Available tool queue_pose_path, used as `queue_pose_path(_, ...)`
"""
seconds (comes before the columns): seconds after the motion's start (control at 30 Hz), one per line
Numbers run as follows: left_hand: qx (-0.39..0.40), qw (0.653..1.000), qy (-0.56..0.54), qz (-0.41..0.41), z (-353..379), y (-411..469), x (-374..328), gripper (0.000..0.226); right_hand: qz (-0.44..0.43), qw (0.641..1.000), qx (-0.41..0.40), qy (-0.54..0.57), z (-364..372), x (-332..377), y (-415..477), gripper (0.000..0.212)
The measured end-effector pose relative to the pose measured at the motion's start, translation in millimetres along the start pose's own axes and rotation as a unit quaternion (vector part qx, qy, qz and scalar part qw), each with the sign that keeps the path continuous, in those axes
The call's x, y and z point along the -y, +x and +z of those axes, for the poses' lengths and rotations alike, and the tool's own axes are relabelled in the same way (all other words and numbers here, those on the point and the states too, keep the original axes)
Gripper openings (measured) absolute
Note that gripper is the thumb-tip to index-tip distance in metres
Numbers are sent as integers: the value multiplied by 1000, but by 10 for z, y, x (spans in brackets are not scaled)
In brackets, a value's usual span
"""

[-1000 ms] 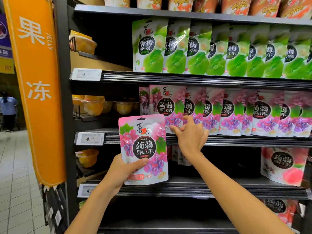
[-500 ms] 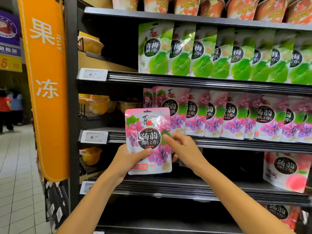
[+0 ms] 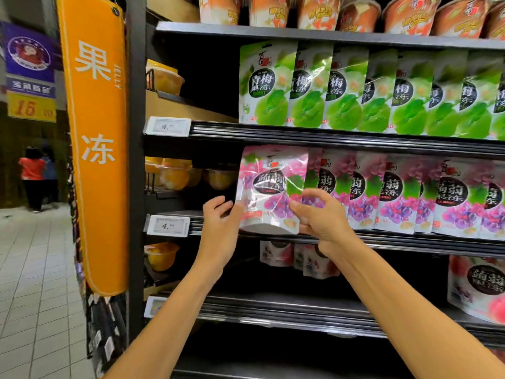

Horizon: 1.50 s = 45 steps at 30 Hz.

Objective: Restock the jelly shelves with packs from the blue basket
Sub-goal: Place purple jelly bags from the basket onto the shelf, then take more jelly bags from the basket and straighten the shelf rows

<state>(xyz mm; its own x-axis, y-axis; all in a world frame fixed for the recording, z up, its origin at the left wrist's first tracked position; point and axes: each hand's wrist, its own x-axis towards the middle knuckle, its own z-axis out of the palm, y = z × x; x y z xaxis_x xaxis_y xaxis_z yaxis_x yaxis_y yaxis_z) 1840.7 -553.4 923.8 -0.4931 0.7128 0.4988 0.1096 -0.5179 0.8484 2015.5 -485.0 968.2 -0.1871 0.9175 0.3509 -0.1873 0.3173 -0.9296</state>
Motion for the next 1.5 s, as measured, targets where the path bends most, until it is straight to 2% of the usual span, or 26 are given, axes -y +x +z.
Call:
queue_pose_path(0.1, -4, 987, 105, 125, 44, -45, 5, 53, -11, 1000, -5, 19, 128, 56, 125, 28)
queue_pose_path(0.2, 17, 948, 217, 233, 122, -51, 27, 46, -30, 999, -24, 6, 279, 64, 267, 27)
queue_pose_path(0.33, 51, 908, 347, 229, 220, -19, 119, 47, -66, 993, -72, -73, 416, -14, 450, 25)
queue_pose_path(0.5, 44, 867, 444, 221, 259, -20, 302, 55, -89, 983, -75, -143, 426, -166, 498, 32)
queue_pose_path(0.73, 32, 821, 513, 249, 288, -17, 484, 61, -135, 971, -65, -187, 206, -323, 427, 18)
queue_pose_path(0.87, 38, 811, 529, 245, 324, 1, 522, 62, -147, 964, -64, -211, 137, -392, 382, 14)
queue_pose_path(1.03, 48, 815, 521, 249, 325, -18, 515, 60, -166, 959, -44, -226, 93, -429, 337, 15)
queue_pose_path(1.23, 16, 885, 380, 268, 305, -251, 520, 42, -163, 981, -68, -83, -45, -562, 81, 14)
queue_pose_path(1.33, 4, 917, 305, 258, 269, -503, 631, 33, -170, 980, -78, -63, -177, -765, -162, 14)
queue_pose_path(1.4, 16, 932, 281, 228, 225, -710, 787, 26, -162, 982, -72, -61, -288, -996, -365, 13)
queue_pose_path(1.5, 38, 958, 250, 135, 119, -1080, 1203, 20, -109, 990, -43, -75, -484, -1514, -733, 12)
